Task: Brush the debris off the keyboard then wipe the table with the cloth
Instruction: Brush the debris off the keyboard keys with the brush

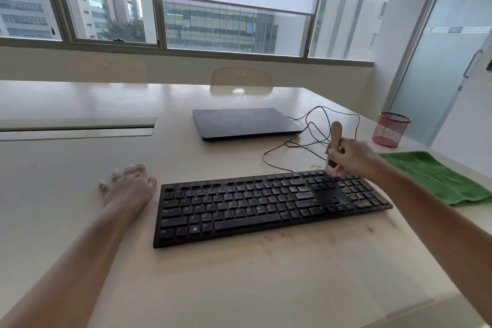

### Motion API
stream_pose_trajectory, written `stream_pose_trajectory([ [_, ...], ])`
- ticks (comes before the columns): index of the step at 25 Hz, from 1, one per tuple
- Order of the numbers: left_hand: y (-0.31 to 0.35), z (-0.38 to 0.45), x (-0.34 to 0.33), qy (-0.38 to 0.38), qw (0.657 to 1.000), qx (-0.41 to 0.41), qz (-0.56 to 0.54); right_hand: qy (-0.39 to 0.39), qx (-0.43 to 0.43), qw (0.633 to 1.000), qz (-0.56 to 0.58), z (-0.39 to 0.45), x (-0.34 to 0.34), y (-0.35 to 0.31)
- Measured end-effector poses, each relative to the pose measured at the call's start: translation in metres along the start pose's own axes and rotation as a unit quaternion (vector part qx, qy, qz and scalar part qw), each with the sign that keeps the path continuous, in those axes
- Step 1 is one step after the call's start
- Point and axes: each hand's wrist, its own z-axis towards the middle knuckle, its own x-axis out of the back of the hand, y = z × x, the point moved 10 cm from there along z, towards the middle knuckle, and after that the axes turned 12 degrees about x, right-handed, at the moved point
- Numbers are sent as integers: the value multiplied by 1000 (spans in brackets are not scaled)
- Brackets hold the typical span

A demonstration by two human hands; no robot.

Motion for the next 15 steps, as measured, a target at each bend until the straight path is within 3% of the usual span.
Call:
stream_pose_trajectory([
  [7, -1, 0, 0, 0, 1000, 6, 0, -175, -145, 973, -34, -33, 5, 27],
  [9, -1, 0, 0, 3, 1000, 6, -1, -106, -129, 986, -3, -26, 17, 18],
  [12, -1, 0, 1, 2, 1000, 5, -5, 11, -35, 999, 4, -11, 25, -10],
  [15, -1, -1, 1, 5, 1000, 4, -4, -26, -31, 999, 9, -12, -2, -13],
])
